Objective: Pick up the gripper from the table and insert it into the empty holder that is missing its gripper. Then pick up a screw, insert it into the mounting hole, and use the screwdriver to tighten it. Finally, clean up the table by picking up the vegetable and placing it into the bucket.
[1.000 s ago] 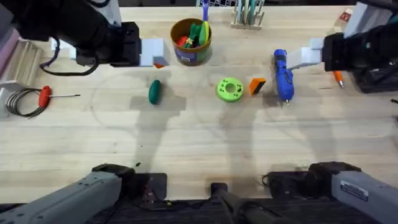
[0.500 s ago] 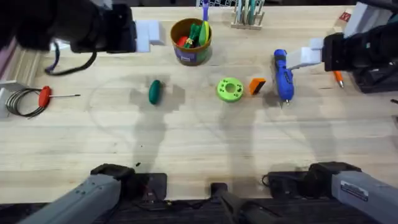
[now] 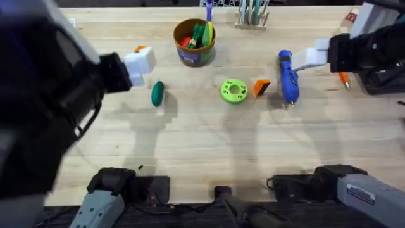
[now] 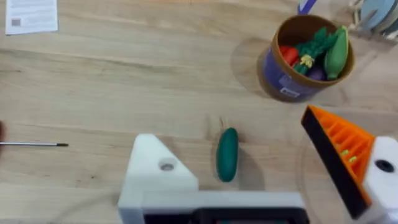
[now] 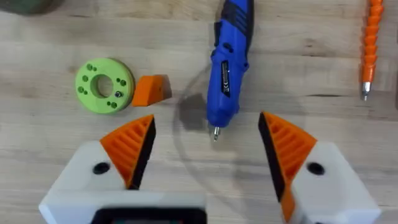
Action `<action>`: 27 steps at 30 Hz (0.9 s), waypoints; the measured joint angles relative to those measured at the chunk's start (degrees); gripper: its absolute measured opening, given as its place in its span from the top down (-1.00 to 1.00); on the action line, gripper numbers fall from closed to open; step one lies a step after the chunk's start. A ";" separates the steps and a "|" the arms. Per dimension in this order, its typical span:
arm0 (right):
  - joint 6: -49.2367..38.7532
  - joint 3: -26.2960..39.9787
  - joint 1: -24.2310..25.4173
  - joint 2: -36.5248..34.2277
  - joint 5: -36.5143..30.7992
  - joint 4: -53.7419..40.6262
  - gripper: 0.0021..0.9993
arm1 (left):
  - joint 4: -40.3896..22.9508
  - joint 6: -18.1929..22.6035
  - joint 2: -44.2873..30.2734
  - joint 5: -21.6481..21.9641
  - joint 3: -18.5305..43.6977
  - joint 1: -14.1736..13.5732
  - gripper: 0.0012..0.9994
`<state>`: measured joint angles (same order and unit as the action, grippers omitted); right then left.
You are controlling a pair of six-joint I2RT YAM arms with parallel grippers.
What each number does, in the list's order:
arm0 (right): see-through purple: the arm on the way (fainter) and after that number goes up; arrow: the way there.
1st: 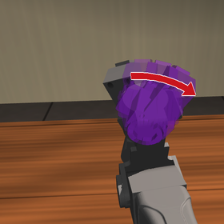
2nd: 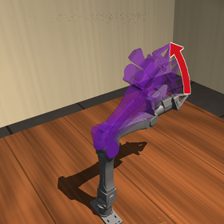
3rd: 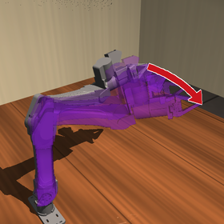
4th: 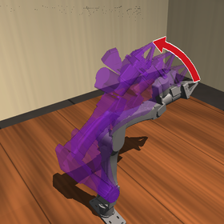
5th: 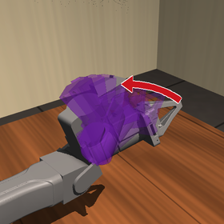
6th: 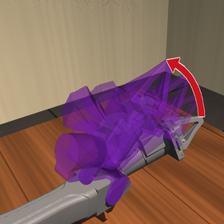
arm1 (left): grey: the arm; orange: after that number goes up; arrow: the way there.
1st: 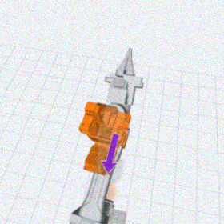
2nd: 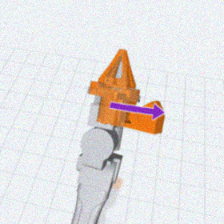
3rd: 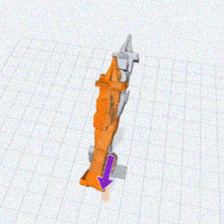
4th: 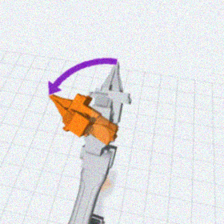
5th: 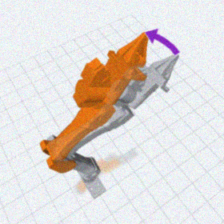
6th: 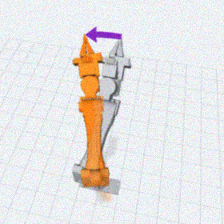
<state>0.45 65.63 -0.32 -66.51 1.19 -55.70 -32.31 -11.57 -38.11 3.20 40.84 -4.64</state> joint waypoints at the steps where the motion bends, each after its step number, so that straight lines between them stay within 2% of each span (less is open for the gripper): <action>1: 0.00 0.00 0.00 0.01 0.00 -0.02 -0.97 | 1.69 -0.01 1.93 -0.43 -2.03 0.59 -0.97; 8: 0.00 0.00 0.00 0.01 0.00 0.00 -0.97 | 14.42 -0.03 15.18 -3.14 -15.86 3.81 -0.97; 18: 0.00 0.00 0.00 0.01 0.00 0.00 -0.97 | 31.36 -0.01 26.77 -4.33 -31.12 4.04 -0.97; 19: 0.00 0.00 0.00 0.01 0.00 0.00 -0.97 | 34.84 -0.03 29.76 -4.75 -34.81 4.04 -0.97; 24: 0.00 0.00 0.00 -0.01 0.00 -0.02 -0.97 | 40.07 -0.01 33.13 -5.76 -39.38 4.04 -0.97; 27: 0.00 0.00 0.00 0.01 0.00 0.00 -0.97 | 40.71 -0.02 34.59 -6.92 -40.32 4.04 -0.97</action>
<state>0.45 65.63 -0.32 -66.50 1.19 -55.70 8.40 -11.59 -3.52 -3.71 0.53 -0.60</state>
